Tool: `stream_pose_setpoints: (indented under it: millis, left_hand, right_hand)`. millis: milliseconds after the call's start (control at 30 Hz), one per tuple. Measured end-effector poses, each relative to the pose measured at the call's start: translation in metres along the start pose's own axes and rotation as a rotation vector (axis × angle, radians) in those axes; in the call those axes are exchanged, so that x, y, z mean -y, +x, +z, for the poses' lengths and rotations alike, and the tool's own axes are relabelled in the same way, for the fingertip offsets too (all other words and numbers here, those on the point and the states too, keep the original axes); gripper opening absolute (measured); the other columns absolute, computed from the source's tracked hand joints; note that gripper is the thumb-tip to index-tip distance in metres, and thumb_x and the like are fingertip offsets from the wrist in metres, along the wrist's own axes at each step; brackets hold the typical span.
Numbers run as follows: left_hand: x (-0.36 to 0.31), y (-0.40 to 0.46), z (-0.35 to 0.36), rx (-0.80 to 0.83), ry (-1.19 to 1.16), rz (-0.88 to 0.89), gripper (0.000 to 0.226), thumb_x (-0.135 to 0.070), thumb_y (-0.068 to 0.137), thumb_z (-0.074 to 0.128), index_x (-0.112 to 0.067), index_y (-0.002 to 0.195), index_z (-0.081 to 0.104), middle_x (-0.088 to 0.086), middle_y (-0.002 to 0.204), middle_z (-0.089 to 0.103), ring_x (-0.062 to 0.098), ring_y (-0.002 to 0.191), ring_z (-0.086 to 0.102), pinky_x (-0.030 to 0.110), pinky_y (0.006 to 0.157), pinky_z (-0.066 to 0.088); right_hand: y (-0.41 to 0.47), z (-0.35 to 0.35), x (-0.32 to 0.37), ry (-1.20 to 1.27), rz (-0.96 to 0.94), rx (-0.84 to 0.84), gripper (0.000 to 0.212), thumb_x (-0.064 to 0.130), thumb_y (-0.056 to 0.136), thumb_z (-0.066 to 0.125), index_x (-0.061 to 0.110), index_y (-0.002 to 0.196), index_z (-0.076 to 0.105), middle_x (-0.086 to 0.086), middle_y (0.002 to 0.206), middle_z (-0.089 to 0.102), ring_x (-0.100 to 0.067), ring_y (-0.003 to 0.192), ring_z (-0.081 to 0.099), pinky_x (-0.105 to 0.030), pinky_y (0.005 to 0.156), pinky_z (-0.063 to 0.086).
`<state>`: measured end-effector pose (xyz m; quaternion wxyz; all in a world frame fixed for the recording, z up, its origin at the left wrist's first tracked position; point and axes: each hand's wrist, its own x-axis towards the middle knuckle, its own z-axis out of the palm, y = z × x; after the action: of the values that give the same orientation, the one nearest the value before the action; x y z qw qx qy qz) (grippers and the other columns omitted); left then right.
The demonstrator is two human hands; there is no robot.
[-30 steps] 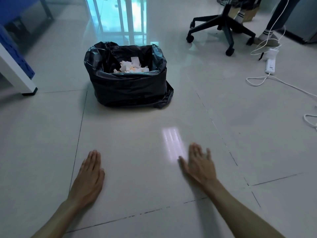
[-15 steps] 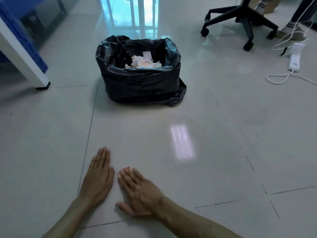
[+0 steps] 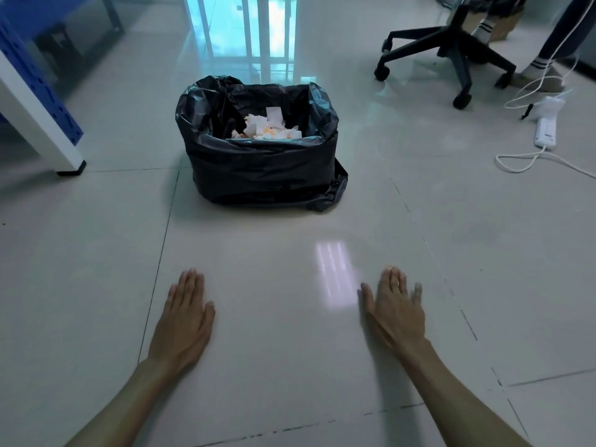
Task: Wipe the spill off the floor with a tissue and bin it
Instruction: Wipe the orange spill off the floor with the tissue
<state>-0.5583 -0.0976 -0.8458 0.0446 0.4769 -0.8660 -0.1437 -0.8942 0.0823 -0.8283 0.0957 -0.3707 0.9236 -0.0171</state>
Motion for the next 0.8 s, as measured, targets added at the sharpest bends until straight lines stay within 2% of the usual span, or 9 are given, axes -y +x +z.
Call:
stream_pose_setpoints:
  millis: [100,167,233,333,400,467,567,667,800]
  left_hand:
    - [-0.005,-0.001,0.008,-0.029,0.047,-0.029,0.071,-0.045,0.091,0.002,-0.009,0.151,-0.008,0.005,0.162,-0.01,0.013,0.149,-0.015,0.034,0.123,-0.005]
    - [-0.003,-0.001,0.009,-0.029,0.064,-0.03,0.07,-0.044,0.091,0.001,-0.01,0.151,-0.01,0.004,0.162,-0.012,0.011,0.149,-0.017,0.033,0.123,-0.005]
    - [0.001,0.0,0.01,-0.037,0.055,-0.036,0.069,-0.043,0.091,0.002,-0.013,0.151,-0.011,0.002,0.162,-0.013,0.008,0.148,-0.018,0.032,0.123,-0.005]
    - [0.003,0.001,0.011,-0.042,0.014,-0.033,0.067,-0.042,0.092,0.003,-0.015,0.152,-0.009,-0.002,0.161,-0.011,0.006,0.148,-0.015,0.031,0.123,-0.003]
    - [0.005,0.002,0.01,-0.04,-0.004,-0.029,0.068,-0.041,0.091,0.002,-0.014,0.152,-0.005,-0.002,0.161,-0.009,0.007,0.149,-0.011,0.031,0.123,-0.002]
    - [0.006,0.002,0.01,-0.033,-0.016,-0.026,0.068,-0.041,0.09,0.001,-0.014,0.153,-0.003,-0.002,0.162,-0.008,0.007,0.15,-0.01,0.031,0.123,-0.001]
    - [0.01,0.001,0.009,-0.04,-0.041,-0.028,0.067,-0.043,0.091,0.003,-0.018,0.152,-0.006,-0.003,0.162,-0.008,0.006,0.149,-0.009,0.03,0.123,-0.001]
    - [0.007,0.001,0.01,-0.061,-0.061,-0.034,0.066,-0.042,0.092,0.006,-0.019,0.152,-0.004,-0.005,0.163,-0.005,0.004,0.149,-0.007,0.03,0.123,0.001]
    - [0.002,0.0,0.009,-0.066,-0.047,-0.029,0.068,-0.041,0.091,0.005,-0.015,0.153,-0.001,-0.003,0.163,-0.003,0.006,0.15,-0.007,0.034,0.124,0.003]
  right_hand:
    - [0.007,0.001,0.021,0.076,0.02,0.017,0.079,0.055,0.1,0.019,-0.003,0.152,0.007,-0.021,0.161,0.01,-0.028,0.15,0.004,-0.044,0.123,0.003]
    - [0.011,0.002,0.045,0.081,-0.059,0.016,0.076,0.051,0.101,0.022,-0.004,0.152,0.007,-0.022,0.161,0.01,-0.029,0.15,0.004,-0.042,0.123,0.003]
    - [0.009,0.007,0.08,0.055,-0.237,0.002,0.074,0.048,0.102,0.025,-0.005,0.152,0.009,-0.023,0.16,0.012,-0.031,0.15,0.006,-0.041,0.123,0.0]
    - [-0.02,0.022,0.147,0.066,-0.625,0.021,0.07,0.043,0.102,0.026,-0.007,0.15,0.017,-0.026,0.158,0.018,-0.036,0.149,0.011,-0.043,0.122,-0.003]
    - [-0.05,0.037,0.183,0.041,-0.883,0.035,0.063,0.038,0.102,0.029,-0.004,0.148,0.028,-0.025,0.154,0.03,-0.037,0.146,0.02,-0.047,0.122,0.006]
    - [-0.067,0.048,0.199,-0.023,-1.017,0.011,0.059,0.037,0.1,0.029,0.001,0.146,0.037,-0.018,0.151,0.04,-0.032,0.144,0.03,-0.049,0.12,0.019]
    - [-0.047,0.039,0.186,-0.074,-0.98,-0.014,0.059,0.041,0.1,0.028,0.009,0.149,0.033,-0.011,0.154,0.037,-0.027,0.145,0.028,-0.049,0.121,0.014]
    - [0.002,0.017,0.136,-0.116,-0.694,-0.053,0.068,0.052,0.1,0.023,0.008,0.153,0.021,-0.011,0.159,0.027,-0.025,0.148,0.02,-0.044,0.122,-0.001]
    - [0.042,-0.008,0.035,-0.164,-0.273,-0.053,0.078,0.059,0.097,0.015,0.005,0.153,0.016,-0.011,0.161,0.022,-0.022,0.149,0.018,-0.047,0.122,0.001]
